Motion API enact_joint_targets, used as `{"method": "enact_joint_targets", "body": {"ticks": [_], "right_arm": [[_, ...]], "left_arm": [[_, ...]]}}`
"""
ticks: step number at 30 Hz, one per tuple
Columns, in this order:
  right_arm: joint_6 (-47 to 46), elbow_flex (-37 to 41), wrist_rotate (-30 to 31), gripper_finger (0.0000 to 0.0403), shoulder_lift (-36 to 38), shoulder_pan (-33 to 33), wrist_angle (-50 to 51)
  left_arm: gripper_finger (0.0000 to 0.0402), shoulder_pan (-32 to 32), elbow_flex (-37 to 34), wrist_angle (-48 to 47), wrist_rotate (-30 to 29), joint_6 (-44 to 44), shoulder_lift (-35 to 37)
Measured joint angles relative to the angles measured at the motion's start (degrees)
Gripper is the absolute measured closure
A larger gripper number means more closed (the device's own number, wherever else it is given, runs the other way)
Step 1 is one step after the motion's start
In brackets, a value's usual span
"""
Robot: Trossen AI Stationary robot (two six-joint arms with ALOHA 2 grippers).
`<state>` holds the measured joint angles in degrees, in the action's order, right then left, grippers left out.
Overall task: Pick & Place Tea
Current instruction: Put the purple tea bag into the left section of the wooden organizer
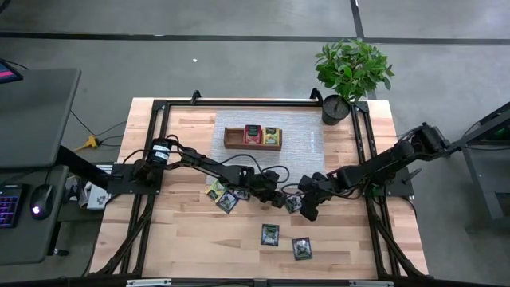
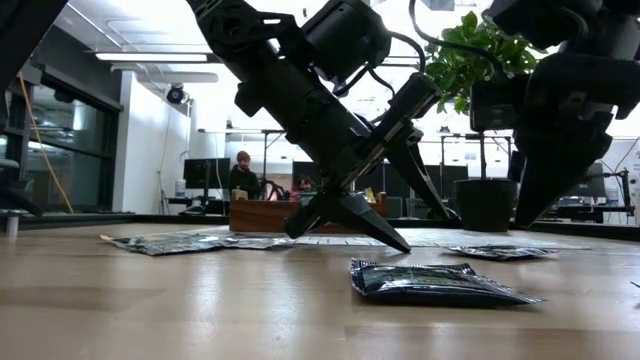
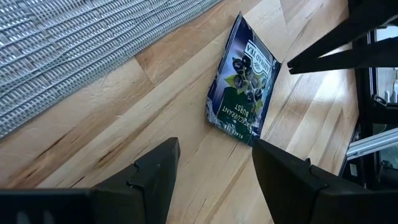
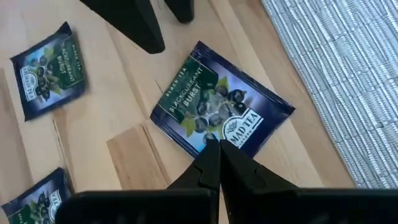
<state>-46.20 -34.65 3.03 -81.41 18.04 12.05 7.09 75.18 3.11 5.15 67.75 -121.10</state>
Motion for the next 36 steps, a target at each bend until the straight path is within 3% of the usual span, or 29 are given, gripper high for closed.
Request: {"method": "enact_joint_targets", "body": {"ticks": [16,22,36], "right_arm": [[-1.9,-0.2,-4.5,0.0403,-8.6,0.0,-7.6],[-9.2,-0.2,-1.0,0.0403,-9.6,-0.1,-8.8],[-13.2,0.0,1.4,0.0403,-13.4,-0.6,-18.8]], "left_arm": [[0.0192,0.0,0.0,0.1,0.0,0.0,0.0],[0.0192,0.0,0.0,0.4,0.1,0.2,0.0],[0.0192,0.0,-0.2,2.5,-0.8,1.5,0.0]]}}
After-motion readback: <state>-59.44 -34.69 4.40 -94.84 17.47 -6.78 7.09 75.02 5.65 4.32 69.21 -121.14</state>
